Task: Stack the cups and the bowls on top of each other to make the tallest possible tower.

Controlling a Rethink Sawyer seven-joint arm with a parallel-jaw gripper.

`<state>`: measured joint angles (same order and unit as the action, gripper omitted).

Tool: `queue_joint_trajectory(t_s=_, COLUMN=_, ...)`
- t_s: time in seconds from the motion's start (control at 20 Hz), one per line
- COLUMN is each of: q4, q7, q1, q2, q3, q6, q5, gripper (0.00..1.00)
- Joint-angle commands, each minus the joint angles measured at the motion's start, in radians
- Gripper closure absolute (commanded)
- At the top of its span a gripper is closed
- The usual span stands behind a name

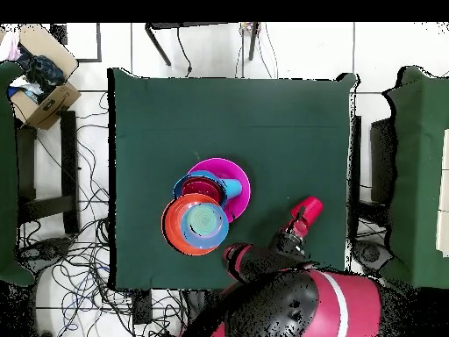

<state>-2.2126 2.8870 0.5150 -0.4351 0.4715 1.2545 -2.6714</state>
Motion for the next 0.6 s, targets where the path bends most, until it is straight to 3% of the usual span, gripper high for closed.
queue_joint_trajectory(t_s=0.05, q4=0.013, q7=0.085, q1=-0.038, q2=-0.172, q3=0.138, q6=-0.446, q5=0.125, gripper=1.0)
queue_joint_trajectory(t_s=0.35, q4=0.045, q7=-0.041, q1=-0.104, q2=-0.244, q3=0.067, q6=-0.566, q5=0.188, gripper=1.0)
queue_joint_trajectory(t_s=0.45, q4=0.028, q7=-0.02, q1=-0.091, q2=-0.259, q3=0.081, q6=-0.604, q5=0.169, gripper=1.0)
queue_joint_trajectory(t_s=0.6, q4=0.013, q7=-0.015, q1=-0.099, q2=-0.297, q3=0.072, q6=-0.67, q5=0.202, gripper=1.0)
